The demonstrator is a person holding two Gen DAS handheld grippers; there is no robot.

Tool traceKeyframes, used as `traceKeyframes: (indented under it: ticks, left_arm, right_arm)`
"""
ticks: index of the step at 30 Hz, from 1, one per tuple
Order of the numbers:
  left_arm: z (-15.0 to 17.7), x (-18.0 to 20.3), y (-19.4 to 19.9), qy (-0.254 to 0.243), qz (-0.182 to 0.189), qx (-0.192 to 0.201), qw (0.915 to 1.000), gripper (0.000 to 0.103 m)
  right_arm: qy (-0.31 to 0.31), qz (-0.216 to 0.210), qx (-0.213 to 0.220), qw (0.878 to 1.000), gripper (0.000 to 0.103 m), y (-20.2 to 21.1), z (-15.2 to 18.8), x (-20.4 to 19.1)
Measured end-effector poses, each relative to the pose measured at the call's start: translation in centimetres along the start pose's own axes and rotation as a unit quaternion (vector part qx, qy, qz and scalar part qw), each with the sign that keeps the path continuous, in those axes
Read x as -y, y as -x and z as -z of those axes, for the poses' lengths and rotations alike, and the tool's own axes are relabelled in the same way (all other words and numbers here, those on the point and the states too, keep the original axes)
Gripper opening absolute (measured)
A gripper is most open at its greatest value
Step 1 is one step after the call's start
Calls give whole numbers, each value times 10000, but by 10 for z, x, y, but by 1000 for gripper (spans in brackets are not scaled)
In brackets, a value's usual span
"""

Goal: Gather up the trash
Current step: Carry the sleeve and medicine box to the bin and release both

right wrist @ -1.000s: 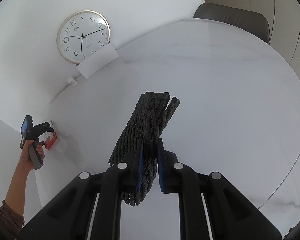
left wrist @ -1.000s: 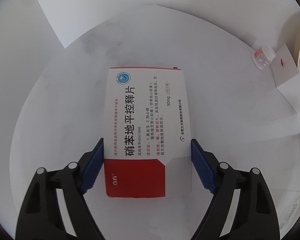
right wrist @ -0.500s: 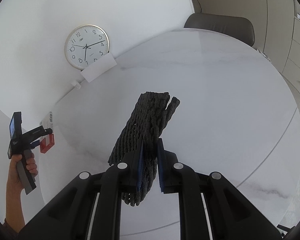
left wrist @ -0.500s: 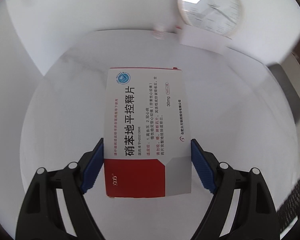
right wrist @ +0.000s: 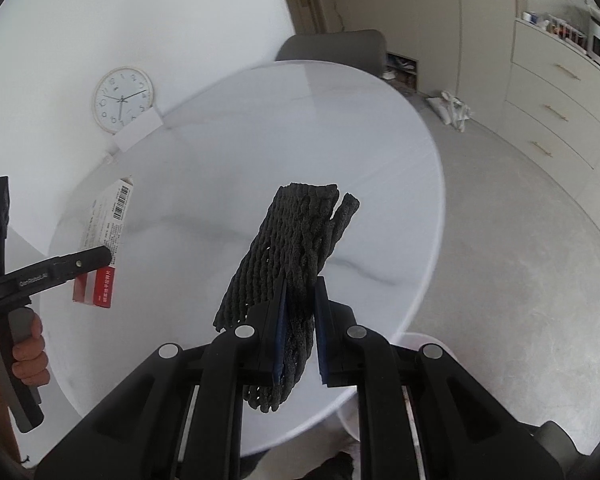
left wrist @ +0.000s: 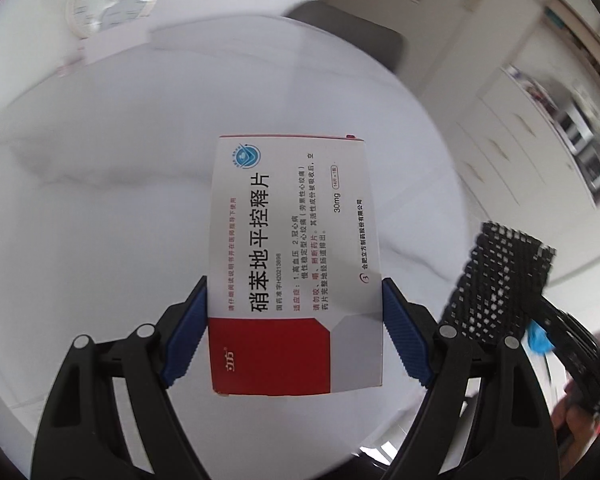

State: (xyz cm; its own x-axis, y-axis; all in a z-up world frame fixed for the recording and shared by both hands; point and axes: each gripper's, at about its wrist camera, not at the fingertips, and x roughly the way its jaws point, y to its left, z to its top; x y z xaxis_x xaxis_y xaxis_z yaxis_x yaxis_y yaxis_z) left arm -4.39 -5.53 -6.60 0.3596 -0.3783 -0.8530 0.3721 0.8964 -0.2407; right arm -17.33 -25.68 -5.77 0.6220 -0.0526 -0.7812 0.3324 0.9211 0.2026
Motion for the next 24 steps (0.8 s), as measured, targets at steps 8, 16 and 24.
traceKeyframes:
  ticks: [8,16,24]
  left_arm:
    - [76,137,-38,-929,428,-486,9936,79]
    - [98,200,-67,-1637,135,-761,9835,79]
    - [116,237,-86,-2066,44,-934,9739,79]
  right_arm:
    - [-642,783,-658,9927,14,-29,99,159]
    - [-948,359,-1753,9793,20,-172,147,206]
    - [-1147,114,-1830,9763,89,-181,148,213]
